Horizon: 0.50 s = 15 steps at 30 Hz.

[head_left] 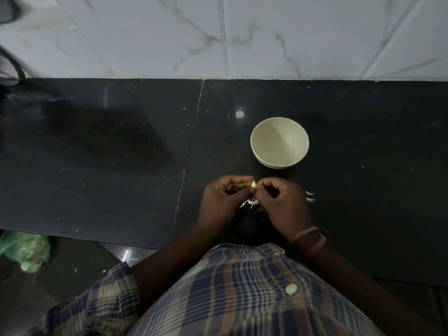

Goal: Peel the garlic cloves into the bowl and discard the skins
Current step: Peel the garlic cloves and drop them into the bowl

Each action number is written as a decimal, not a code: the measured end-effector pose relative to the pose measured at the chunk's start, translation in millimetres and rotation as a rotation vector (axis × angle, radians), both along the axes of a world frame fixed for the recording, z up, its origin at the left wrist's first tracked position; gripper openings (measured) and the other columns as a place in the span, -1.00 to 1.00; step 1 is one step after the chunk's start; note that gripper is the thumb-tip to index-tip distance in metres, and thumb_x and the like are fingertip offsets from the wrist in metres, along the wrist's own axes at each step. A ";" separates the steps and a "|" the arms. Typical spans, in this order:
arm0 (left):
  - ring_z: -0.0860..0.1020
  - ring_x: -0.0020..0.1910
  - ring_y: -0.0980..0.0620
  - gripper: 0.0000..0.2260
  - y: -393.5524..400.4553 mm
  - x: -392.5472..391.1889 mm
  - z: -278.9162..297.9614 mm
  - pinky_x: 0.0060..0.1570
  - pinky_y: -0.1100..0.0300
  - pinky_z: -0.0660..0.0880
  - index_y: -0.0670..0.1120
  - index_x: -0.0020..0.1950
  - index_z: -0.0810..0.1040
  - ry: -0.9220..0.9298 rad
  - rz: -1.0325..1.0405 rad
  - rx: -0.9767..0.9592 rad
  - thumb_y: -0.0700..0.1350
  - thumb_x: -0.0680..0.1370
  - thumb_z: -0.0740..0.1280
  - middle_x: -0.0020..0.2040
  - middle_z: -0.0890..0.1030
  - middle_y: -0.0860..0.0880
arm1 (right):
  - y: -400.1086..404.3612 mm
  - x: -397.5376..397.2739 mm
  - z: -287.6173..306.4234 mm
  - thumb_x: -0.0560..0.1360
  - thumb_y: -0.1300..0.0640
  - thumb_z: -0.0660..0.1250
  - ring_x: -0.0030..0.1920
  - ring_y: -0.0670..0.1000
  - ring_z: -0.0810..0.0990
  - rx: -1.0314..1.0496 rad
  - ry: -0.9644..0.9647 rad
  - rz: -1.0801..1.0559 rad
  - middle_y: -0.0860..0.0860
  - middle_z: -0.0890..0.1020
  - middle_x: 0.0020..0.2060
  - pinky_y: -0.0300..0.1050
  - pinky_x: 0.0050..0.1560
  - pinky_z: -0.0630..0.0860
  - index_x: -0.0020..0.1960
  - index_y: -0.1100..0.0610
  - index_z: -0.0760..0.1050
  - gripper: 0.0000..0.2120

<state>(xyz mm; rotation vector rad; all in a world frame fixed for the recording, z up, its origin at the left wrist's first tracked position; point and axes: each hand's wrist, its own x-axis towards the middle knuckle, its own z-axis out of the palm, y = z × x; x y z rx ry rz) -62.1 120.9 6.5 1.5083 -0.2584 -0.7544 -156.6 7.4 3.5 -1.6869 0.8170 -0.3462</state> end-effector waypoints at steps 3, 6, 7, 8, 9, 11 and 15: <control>0.71 -0.04 0.01 -0.80 -0.3 0.6 -2.8 -0.01 0.16 0.60 -0.09 0.01 0.70 0.000 -0.007 0.007 -0.34 0.46 0.50 -0.06 0.75 -0.09 | 0.0 0.2 1.9 0.48 0.20 0.47 -0.38 0.04 0.64 0.013 0.001 0.001 0.03 0.67 -0.36 -0.14 -0.32 0.55 -0.18 0.08 0.66 -0.92; 0.71 -0.04 0.01 -0.80 -0.1 0.0 -3.6 0.01 0.16 0.61 -0.10 0.02 0.69 0.021 -0.019 0.006 -0.34 0.46 0.50 -0.06 0.75 -0.09 | 0.5 -0.8 2.9 0.48 0.22 0.46 -0.39 0.05 0.63 0.026 0.010 0.002 0.05 0.67 -0.37 -0.12 -0.32 0.55 -0.18 0.11 0.66 -0.92; 0.71 -0.03 0.01 -0.80 0.2 0.0 -3.7 0.01 0.15 0.61 -0.10 0.02 0.69 0.029 -0.024 0.003 -0.33 0.47 0.50 -0.05 0.75 -0.10 | 0.7 -1.2 2.6 0.48 0.23 0.46 -0.41 0.02 0.62 0.037 0.013 -0.002 0.05 0.67 -0.37 -0.14 -0.33 0.54 -0.18 0.11 0.66 -0.93; 0.71 -0.03 0.01 -0.80 0.3 -0.4 -3.6 0.01 0.16 0.61 -0.10 0.03 0.69 0.036 -0.030 -0.004 -0.33 0.47 0.50 -0.05 0.75 -0.10 | 1.0 -1.3 2.5 0.48 0.23 0.46 -0.42 -0.01 0.60 0.049 0.015 -0.007 0.06 0.67 -0.37 -0.15 -0.34 0.53 -0.18 0.12 0.66 -0.93; 0.71 -0.03 0.01 -0.80 0.4 -0.9 -3.0 0.00 0.17 0.61 -0.10 0.03 0.69 0.047 -0.030 -0.011 -0.33 0.47 0.49 -0.05 0.75 -0.10 | 1.4 -1.3 1.9 0.48 0.23 0.46 -0.42 -0.04 0.59 0.058 0.015 -0.012 0.06 0.67 -0.38 -0.17 -0.35 0.53 -0.18 0.12 0.65 -0.93; 0.71 -0.03 0.01 -0.80 -0.1 -1.7 -2.4 -0.03 0.20 0.60 -0.12 0.05 0.69 0.094 -0.022 -0.033 -0.34 0.48 0.47 -0.04 0.75 -0.11 | 2.3 -0.6 0.4 0.48 0.21 0.47 -0.42 -0.05 0.58 0.069 0.015 -0.029 0.06 0.66 -0.37 -0.13 -0.35 0.54 -0.17 0.12 0.63 -0.94; 0.70 -0.01 -0.07 -0.81 -2.3 -4.4 -3.4 0.07 0.09 0.63 -0.18 0.12 0.67 0.238 -0.016 -0.099 -0.34 0.53 0.42 0.02 0.73 -0.20 | 2.4 -0.3 -1.7 0.48 0.16 0.46 -0.38 -0.04 0.59 0.076 0.024 -0.048 0.06 0.67 -0.34 -0.06 -0.30 0.56 -0.15 0.12 0.62 -0.94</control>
